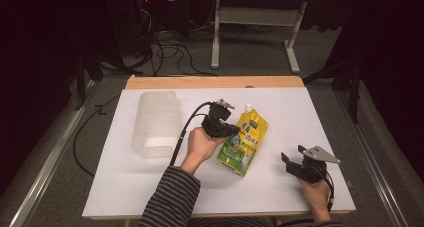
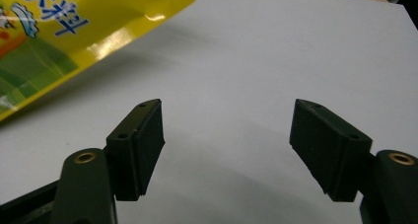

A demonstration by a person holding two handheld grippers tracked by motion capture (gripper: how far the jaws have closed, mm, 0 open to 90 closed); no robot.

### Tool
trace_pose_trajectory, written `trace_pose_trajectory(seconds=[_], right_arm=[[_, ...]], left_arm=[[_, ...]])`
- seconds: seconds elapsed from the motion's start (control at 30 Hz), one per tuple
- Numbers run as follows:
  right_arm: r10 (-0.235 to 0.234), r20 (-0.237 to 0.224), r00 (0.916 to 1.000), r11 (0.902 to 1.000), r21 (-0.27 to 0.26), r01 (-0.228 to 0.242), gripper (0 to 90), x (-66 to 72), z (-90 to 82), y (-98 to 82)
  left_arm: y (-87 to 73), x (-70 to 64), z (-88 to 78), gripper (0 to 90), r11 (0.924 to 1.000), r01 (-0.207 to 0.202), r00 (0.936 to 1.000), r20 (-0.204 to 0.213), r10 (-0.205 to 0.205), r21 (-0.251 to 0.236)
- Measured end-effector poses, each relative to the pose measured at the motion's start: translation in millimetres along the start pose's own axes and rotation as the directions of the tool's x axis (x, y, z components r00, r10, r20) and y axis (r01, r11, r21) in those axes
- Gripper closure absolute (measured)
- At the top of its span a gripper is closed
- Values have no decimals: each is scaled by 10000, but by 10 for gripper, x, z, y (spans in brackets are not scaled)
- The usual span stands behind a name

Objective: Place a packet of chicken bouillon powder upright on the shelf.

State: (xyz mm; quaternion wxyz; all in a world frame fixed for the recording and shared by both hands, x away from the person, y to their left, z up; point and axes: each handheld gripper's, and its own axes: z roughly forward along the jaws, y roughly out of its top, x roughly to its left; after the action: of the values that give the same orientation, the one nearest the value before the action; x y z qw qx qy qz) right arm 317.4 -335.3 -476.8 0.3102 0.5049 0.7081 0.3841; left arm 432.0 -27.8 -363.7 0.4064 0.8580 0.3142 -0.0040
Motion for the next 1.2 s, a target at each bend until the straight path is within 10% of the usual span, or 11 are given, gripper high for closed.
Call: trace_pose_trajectory(seconds=[0.27, 1.2], right_arm=[[-30, 12, 10000, 10000, -19, 30, 296, -1, 0, 0], [-29, 22, 10000, 10000, -11, 29, 296, 5, 2, 0]], left_arm=[[59, -113, -277, 896, 9966, -809, 9955, -513, 802, -125], [53, 114, -1091, 896, 9916, -797, 9820, -1792, 606, -1014]])
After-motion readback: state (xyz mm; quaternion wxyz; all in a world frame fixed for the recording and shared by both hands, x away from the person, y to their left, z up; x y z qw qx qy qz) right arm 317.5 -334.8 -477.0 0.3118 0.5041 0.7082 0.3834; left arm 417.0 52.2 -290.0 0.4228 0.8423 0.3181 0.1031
